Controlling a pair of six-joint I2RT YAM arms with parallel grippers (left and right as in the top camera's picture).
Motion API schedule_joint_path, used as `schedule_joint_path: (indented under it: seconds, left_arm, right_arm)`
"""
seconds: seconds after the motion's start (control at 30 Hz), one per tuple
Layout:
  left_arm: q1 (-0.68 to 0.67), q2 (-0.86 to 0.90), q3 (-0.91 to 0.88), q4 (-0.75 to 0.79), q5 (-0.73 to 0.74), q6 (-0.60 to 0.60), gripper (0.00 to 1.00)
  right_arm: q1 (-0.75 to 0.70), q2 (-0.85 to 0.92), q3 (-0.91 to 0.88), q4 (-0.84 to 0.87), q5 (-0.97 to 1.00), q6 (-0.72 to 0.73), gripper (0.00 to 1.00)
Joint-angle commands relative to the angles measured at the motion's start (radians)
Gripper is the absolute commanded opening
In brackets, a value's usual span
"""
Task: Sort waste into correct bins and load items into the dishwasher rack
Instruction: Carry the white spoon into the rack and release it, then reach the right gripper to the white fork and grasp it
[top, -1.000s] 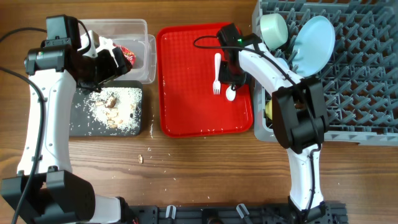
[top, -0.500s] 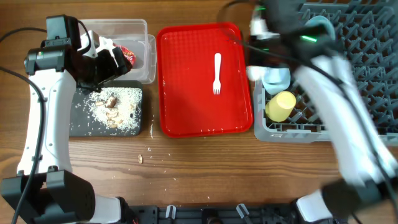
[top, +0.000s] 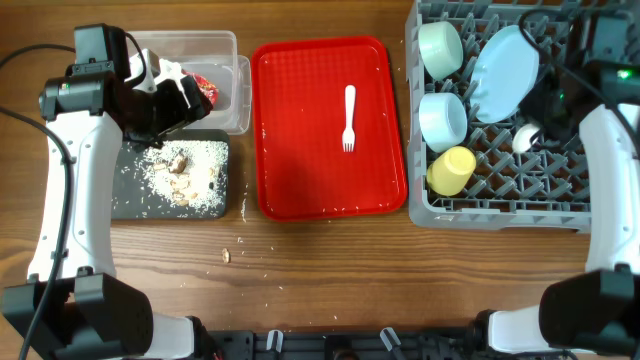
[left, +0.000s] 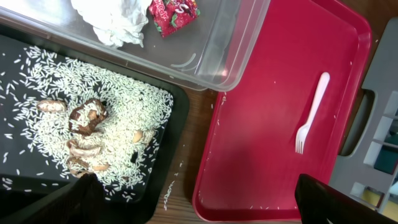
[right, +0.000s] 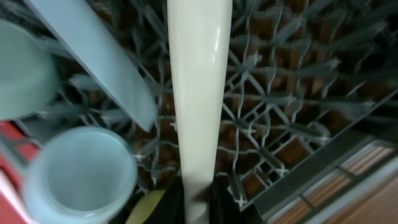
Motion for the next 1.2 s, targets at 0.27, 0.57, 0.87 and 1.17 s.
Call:
schedule_joint_path:
  seconds: [0.27, 0.57, 0.87, 1.17]
  left_arm:
    - [0.003, -0.018, 0.014, 0.001, -0.006, 0.006, 1.0]
    - [0.003, -0.018, 0.014, 0.001, -0.006, 0.006, 1.0]
    - [0.003, -0.018, 0.014, 0.001, -0.006, 0.006, 1.0]
    - [0.003, -0.018, 0.014, 0.001, -0.006, 0.006, 1.0]
  right_arm:
    - [0.002, 0.004, -0.083, 0.078, -0.079, -0.06, 0.48]
    - [0.179, -0.001, 0.121, 0.099, -0.312, -0.264, 0.59]
    - [0.552, 0.181, 0.123, 0.325, -0.231, -0.168, 0.63]
    - [0.594, 0.514, 0.164, 0.44, -0.194, -0.195, 0.62]
